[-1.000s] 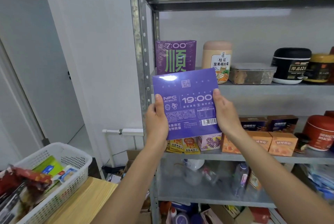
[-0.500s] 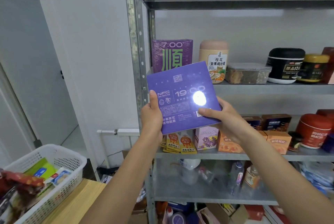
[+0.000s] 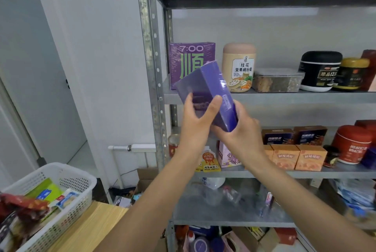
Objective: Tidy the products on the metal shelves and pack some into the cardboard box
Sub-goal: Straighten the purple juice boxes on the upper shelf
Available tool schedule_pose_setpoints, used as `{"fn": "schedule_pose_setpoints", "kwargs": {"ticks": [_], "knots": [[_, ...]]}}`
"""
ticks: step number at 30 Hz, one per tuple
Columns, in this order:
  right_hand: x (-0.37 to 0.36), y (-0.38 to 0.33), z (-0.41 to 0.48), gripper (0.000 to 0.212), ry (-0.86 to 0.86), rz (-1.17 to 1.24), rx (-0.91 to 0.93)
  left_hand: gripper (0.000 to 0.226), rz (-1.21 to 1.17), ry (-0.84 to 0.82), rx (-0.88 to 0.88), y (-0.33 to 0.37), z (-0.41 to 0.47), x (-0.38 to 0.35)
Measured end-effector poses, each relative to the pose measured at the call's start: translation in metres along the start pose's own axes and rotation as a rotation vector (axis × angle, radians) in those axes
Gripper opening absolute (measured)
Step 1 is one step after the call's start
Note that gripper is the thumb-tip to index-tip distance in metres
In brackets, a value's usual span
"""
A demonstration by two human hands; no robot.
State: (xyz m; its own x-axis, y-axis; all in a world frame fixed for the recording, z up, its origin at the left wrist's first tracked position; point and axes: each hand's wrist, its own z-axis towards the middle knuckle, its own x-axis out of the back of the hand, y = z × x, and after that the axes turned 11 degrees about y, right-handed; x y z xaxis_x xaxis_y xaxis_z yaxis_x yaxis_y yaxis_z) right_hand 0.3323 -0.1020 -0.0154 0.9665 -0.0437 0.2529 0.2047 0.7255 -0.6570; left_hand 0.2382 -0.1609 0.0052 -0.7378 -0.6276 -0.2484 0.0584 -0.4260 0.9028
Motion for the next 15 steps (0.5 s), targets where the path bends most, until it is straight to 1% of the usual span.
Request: {"fn": "schedule_pose_setpoints", "kwargs": {"ticks": [1, 3, 4, 5, 6, 7, 8, 9, 11, 12, 13, 14, 15], "knots": [[-0.002, -0.001, -0.005, 0.061, -0.028, 0.001, 0.046, 0.072, -0.054, 0.024, 0.03, 0.004, 0.0, -0.002], [-0.005, 0.001, -0.012, 0.075, -0.19, 0.092, 0.111, 0.072, -0.113, 0.136, 0.08, 0.009, 0.002, -0.004], [-0.005, 0.004, -0.014, 0.082, -0.295, 0.14, 0.152, 0.063, -0.142, 0.198, 0.106, 0.009, 0.004, -0.004], [-0.004, 0.007, -0.014, 0.083, -0.383, 0.19, 0.183, 0.049, -0.171, 0.246, 0.135, 0.01, 0.006, -0.003], [0.0, 0.008, -0.012, 0.08, -0.452, 0.256, 0.171, 0.037, -0.198, 0.268, 0.165, 0.008, 0.009, -0.001], [0.003, 0.009, -0.008, 0.073, -0.5, 0.335, 0.11, 0.03, -0.226, 0.263, 0.187, 0.007, 0.011, 0.002], [0.007, 0.009, -0.002, 0.066, -0.502, 0.401, 0.025, 0.027, -0.253, 0.239, 0.208, 0.007, 0.014, 0.006], [0.01, 0.011, 0.005, 0.065, -0.443, 0.432, -0.07, 0.024, -0.274, 0.207, 0.226, 0.007, 0.016, 0.01], [0.018, 0.015, 0.024, 0.083, -0.283, 0.39, -0.267, 0.025, -0.309, 0.126, 0.242, 0.007, 0.02, 0.019], [0.023, 0.019, 0.034, 0.093, -0.246, 0.382, -0.349, 0.03, -0.327, 0.06, 0.221, 0.007, 0.022, 0.023], [0.028, 0.024, 0.042, 0.101, -0.253, 0.419, -0.411, 0.036, -0.338, -0.016, 0.182, 0.007, 0.024, 0.026], [0.033, 0.028, 0.048, 0.101, -0.293, 0.478, -0.457, 0.041, -0.349, -0.092, 0.144, 0.007, 0.025, 0.029], [0.038, 0.031, 0.052, 0.09, -0.331, 0.53, -0.494, 0.045, -0.358, -0.164, 0.117, 0.009, 0.026, 0.03]]}}
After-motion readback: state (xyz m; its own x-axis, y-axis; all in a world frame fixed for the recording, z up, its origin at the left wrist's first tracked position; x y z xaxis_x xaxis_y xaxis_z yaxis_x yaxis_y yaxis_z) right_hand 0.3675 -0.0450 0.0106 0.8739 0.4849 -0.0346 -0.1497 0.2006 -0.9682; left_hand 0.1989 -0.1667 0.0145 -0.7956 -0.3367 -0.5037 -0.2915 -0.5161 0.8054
